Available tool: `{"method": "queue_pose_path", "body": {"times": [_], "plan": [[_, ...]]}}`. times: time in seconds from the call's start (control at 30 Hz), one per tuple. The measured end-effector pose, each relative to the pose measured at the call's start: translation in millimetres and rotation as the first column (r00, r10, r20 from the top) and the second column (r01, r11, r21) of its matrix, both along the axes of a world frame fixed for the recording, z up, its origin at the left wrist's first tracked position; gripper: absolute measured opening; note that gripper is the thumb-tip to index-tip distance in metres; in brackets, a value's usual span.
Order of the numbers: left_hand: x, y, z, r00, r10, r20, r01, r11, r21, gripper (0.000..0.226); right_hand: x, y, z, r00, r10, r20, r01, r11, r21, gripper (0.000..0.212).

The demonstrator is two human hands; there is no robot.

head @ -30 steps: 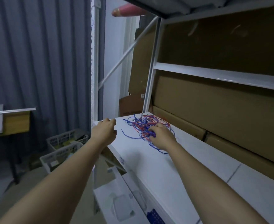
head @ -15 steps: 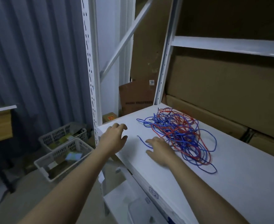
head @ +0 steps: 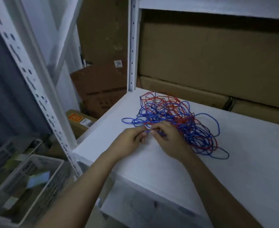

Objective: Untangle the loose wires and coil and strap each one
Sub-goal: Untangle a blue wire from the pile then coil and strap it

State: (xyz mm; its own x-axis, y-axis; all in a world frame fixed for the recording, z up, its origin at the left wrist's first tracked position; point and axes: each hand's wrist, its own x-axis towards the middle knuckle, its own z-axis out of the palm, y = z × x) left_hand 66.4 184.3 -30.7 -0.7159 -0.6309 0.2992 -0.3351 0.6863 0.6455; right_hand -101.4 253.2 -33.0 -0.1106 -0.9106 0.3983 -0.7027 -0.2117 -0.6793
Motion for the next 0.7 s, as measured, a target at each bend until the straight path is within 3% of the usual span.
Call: {"method": "queue_pose_path", "body": {"times": [0.13, 0.23, 0.37, 0.43, 0.5, 0.57, 0.7], "plan": [[-7.6, -16.0, 21.0, 0.971, -0.122, -0.207, 0.161, 0.970, 0.183, 0.024, -0.4, 10.6, -9.5, 0.968, -0.242, 0.069, 0.235, 0.967, 0.096, 0.010], [-13.0, -28.6, 33.9, 0.929, -0.151, -0.339, 0.267, 0.906, 0.329, 0.025, -1.4, 9.8, -14.5, 0.936, -0.349, -0.053, 0.353, 0.925, 0.143, 0.015], [-19.0, -39.7, 41.3, 0.825, 0.000, -0.566, 0.383, 0.736, 0.558, 0.024, 1.8, 3.3, -9.8, 0.880, -0.429, -0.204, 0.462, 0.872, 0.160, 0.018], [-19.7, -48.8, 42.6, 0.790, 0.060, -0.611, 0.418, 0.676, 0.607, 0.025, 5.2, 0.8, -7.0, 0.847, -0.478, -0.231, 0.521, 0.833, 0.186, 0.022], [-20.1, -54.7, 44.8, 0.779, 0.077, -0.623, 0.428, 0.661, 0.617, 0.026, 8.4, -2.0, 3.5, 0.804, -0.578, -0.141, 0.594, 0.791, 0.146, 0.028], [-21.8, -57.0, 47.3, 0.791, 0.098, -0.604, 0.401, 0.663, 0.632, 0.025, 9.0, -6.6, 19.7, 0.742, -0.668, 0.058, 0.664, 0.744, 0.077, 0.034], [-26.8, -56.6, 51.2, 0.828, 0.040, -0.559, 0.382, 0.690, 0.615, 0.021, 6.2, -19.7, 59.9, 0.642, -0.665, 0.381, 0.700, 0.711, 0.061, 0.032]]}}
